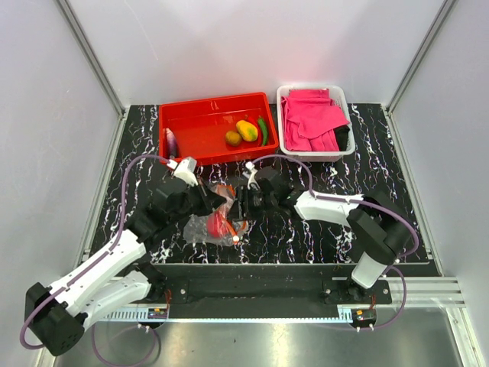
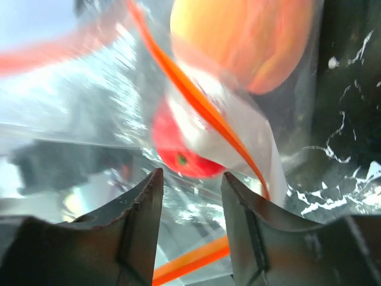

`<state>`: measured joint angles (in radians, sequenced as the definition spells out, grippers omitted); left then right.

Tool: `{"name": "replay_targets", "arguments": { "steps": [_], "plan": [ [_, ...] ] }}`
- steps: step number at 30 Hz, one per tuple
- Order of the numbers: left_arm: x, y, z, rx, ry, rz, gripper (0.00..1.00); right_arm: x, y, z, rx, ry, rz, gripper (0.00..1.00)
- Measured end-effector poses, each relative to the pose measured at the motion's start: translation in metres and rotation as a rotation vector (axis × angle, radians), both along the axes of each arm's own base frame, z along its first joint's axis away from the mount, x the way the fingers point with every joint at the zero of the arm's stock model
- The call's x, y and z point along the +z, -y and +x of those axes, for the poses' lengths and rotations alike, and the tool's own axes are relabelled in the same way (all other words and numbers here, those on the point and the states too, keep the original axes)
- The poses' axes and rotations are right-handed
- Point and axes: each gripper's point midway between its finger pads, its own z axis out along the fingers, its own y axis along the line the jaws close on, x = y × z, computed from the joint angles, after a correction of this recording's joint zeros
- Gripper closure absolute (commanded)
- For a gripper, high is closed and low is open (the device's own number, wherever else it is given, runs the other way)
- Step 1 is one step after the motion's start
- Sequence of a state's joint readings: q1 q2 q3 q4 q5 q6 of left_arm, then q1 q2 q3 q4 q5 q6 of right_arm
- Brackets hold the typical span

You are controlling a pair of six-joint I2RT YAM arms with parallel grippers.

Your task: Open the zip-top bag and remove the fake food

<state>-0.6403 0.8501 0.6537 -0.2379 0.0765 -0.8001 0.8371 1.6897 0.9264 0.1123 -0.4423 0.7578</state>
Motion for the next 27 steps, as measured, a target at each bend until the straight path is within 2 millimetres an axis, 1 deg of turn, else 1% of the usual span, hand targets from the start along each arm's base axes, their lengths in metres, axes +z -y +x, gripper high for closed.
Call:
{"name": "replay_targets", "arguments": {
  "steps": [2, 4, 6, 8, 9, 14, 15, 16, 20, 22, 24, 26, 27],
  "plan": [
    [-0.013, -0.004, -0.004, 0.01, -0.027, 0.006, 1.0, 0.008, -0.004, 0.006, -0.028, -0.019, 0.048, 0.48],
    [-0.021, -0.005, -0.007, 0.015, -0.045, 0.004, 1.0, 0.017, -0.009, 0.008, -0.037, -0.026, 0.092, 0.47],
    [-0.025, -0.006, -0.008, 0.019, -0.055, 0.001, 1.0, 0.026, -0.015, 0.009, -0.038, -0.033, 0.137, 0.43],
    [-0.024, -0.005, -0.008, 0.022, -0.055, -0.006, 1.0, 0.027, -0.02, 0.009, -0.034, -0.045, 0.163, 0.4],
    [-0.022, -0.004, -0.007, 0.023, -0.051, -0.011, 1.0, 0.025, -0.022, 0.009, -0.034, -0.052, 0.168, 0.36],
    [-0.019, -0.002, -0.007, 0.022, -0.047, -0.024, 1.0, 0.001, -0.026, 0.005, -0.026, -0.092, 0.136, 0.25],
    [-0.02, -0.002, -0.007, 0.021, -0.049, -0.025, 1.0, -0.002, -0.027, 0.005, -0.026, -0.095, 0.132, 0.21],
    [-0.02, -0.002, -0.007, 0.022, -0.05, -0.026, 1.0, -0.004, -0.027, 0.004, -0.024, -0.097, 0.124, 0.19],
    [-0.021, 0.002, -0.007, 0.016, -0.054, -0.03, 1.0, -0.01, -0.03, 0.0, -0.008, -0.099, 0.109, 0.13],
    [-0.024, 0.001, -0.007, 0.024, -0.057, -0.023, 1.0, -0.011, -0.033, 0.0, 0.0, -0.097, 0.107, 0.08],
    [-0.028, 0.0, -0.007, 0.032, -0.061, -0.015, 1.0, -0.013, -0.036, 0.0, 0.008, -0.094, 0.102, 0.07],
    [-0.03, -0.002, -0.006, 0.042, -0.062, -0.007, 1.0, -0.017, -0.037, -0.001, 0.01, -0.097, 0.096, 0.01],
    [-0.031, -0.003, -0.006, 0.048, -0.064, -0.001, 1.0, -0.019, -0.038, 0.0, 0.01, -0.1, 0.093, 0.0]
  ]
}}
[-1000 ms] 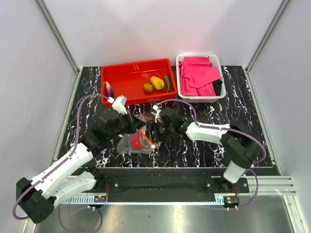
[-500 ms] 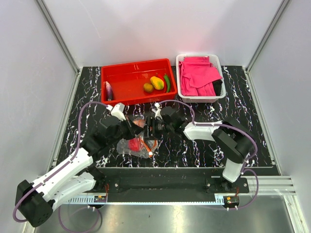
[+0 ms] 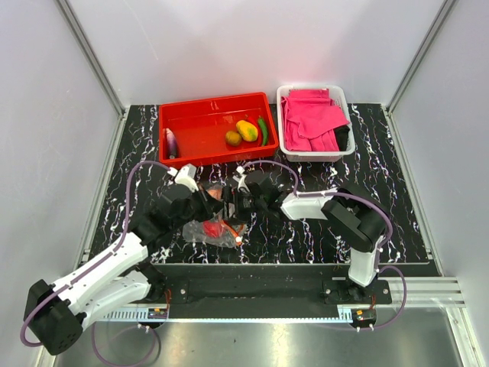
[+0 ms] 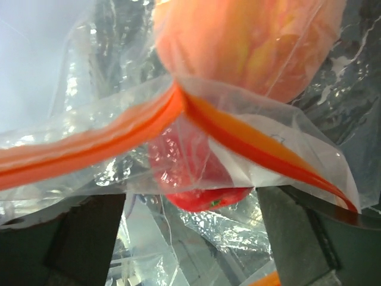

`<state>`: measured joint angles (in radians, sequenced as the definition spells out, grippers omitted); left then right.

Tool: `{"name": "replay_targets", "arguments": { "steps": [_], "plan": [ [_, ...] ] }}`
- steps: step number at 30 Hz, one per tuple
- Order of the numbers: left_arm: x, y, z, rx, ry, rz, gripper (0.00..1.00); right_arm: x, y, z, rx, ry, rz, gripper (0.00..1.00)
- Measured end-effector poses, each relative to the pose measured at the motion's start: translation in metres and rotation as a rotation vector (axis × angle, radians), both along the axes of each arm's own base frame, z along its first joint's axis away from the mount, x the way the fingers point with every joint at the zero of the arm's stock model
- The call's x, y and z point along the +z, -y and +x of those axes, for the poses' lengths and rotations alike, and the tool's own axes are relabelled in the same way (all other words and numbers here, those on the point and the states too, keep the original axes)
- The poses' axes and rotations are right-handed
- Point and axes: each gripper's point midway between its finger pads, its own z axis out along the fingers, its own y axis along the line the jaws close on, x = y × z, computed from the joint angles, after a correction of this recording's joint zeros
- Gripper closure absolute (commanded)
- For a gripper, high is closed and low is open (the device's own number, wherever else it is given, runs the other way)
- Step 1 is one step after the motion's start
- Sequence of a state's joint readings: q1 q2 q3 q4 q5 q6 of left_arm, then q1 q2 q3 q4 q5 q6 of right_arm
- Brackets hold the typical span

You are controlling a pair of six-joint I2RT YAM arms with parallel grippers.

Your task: Open the zip-top bag and remove the fake food

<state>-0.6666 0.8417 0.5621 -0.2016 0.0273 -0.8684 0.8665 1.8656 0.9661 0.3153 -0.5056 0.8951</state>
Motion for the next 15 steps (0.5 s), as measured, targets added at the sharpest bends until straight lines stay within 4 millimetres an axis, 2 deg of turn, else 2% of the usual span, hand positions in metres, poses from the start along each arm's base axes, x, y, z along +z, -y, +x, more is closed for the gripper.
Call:
{"name": "replay_targets", "arguments": {
  "steps": [8, 11, 12, 14, 15],
  "plan": [
    [-0.013, -0.008, -0.001, 0.026, -0.03, 0.05, 1.0, -0.015, -0.005, -0.002, 0.005, -0.014, -0.026, 0.03],
    [-0.019, -0.011, 0.0, 0.041, -0.035, 0.065, 1.0, -0.02, -0.008, -0.001, 0.006, -0.015, -0.033, 0.12],
    [-0.021, -0.012, 0.0, 0.043, -0.038, 0.068, 1.0, -0.021, -0.009, -0.002, 0.008, -0.017, -0.034, 0.2],
    [-0.022, -0.013, 0.0, 0.049, -0.036, 0.07, 1.0, -0.02, -0.013, -0.002, 0.012, -0.012, -0.024, 0.26],
    [-0.022, -0.014, -0.001, 0.05, -0.034, 0.07, 1.0, -0.018, -0.015, -0.002, 0.012, -0.004, -0.016, 0.38]
  ]
}}
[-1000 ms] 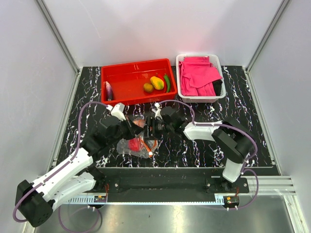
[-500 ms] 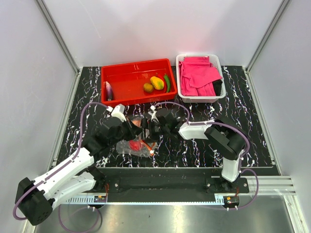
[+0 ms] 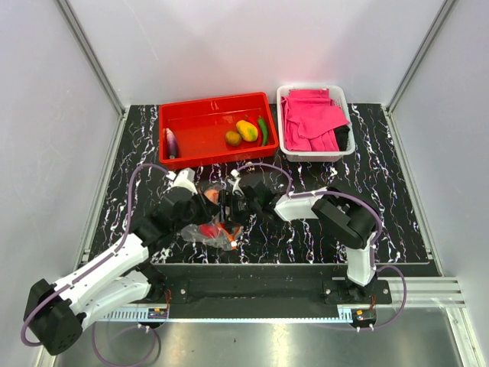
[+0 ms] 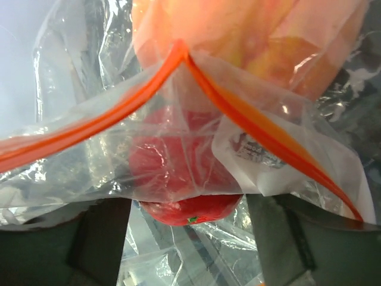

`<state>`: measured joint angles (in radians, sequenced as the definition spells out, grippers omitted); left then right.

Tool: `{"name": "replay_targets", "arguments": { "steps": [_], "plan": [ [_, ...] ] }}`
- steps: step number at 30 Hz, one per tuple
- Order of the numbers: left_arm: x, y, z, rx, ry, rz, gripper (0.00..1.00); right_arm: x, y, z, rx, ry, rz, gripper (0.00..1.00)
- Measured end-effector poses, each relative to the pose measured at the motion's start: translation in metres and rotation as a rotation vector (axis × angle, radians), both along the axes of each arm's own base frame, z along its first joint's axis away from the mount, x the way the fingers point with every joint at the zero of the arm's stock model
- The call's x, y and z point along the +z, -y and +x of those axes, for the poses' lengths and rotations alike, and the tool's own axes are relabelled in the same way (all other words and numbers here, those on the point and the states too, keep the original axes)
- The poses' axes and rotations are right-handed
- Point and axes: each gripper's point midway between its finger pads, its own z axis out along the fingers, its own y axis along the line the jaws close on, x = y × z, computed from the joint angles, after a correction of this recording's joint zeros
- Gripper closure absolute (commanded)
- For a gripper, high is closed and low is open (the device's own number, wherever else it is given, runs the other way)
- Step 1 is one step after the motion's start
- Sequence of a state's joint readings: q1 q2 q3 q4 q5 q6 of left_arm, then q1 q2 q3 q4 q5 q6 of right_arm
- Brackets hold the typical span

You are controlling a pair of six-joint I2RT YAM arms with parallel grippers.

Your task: Open the zip-top bag and remove the fake food

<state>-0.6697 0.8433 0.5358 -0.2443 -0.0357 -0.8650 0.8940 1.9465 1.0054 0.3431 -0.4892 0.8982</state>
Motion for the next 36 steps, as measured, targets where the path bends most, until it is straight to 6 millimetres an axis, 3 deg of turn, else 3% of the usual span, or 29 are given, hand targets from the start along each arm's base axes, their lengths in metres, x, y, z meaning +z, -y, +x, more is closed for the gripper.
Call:
{"name": "replay_targets", "arguments": {
  "steps": [3, 4, 7, 10, 14, 22, 27, 31, 36],
  "plan": [
    [0.0, -0.001, -0.002, 0.002, 0.007, -0.008, 1.0, 0.001, -0.003, -0.001, 0.0, 0.005, 0.005, 0.53],
    [0.001, -0.002, -0.004, 0.004, 0.011, -0.012, 1.0, 0.001, -0.003, -0.002, -0.001, 0.006, 0.008, 0.67],
    [0.006, -0.006, -0.005, 0.018, 0.033, -0.023, 1.0, 0.003, -0.005, -0.001, -0.001, 0.016, 0.017, 0.85],
    [0.017, -0.008, -0.006, 0.034, 0.064, -0.048, 1.0, 0.005, -0.002, -0.001, -0.008, 0.024, 0.012, 0.93],
    [0.024, -0.02, -0.007, 0.079, 0.095, -0.039, 1.0, 0.017, 0.008, -0.006, -0.005, 0.046, 0.001, 0.94],
    [0.025, -0.045, -0.012, 0.159, 0.116, 0.001, 1.0, 0.073, 0.023, -0.012, 0.026, 0.175, 0.024, 0.96],
    [0.023, -0.057, -0.015, 0.193, 0.118, 0.024, 1.0, 0.09, 0.035, -0.014, 0.042, 0.219, 0.001, 0.97],
    [0.02, -0.067, -0.017, 0.226, 0.116, 0.046, 1.0, 0.107, 0.052, 0.007, -0.002, 0.272, -0.038, 0.98],
    [0.015, -0.072, -0.018, 0.245, 0.1, 0.067, 1.0, 0.166, 0.064, 0.07, -0.12, 0.448, -0.04, 0.96]
  ]
}}
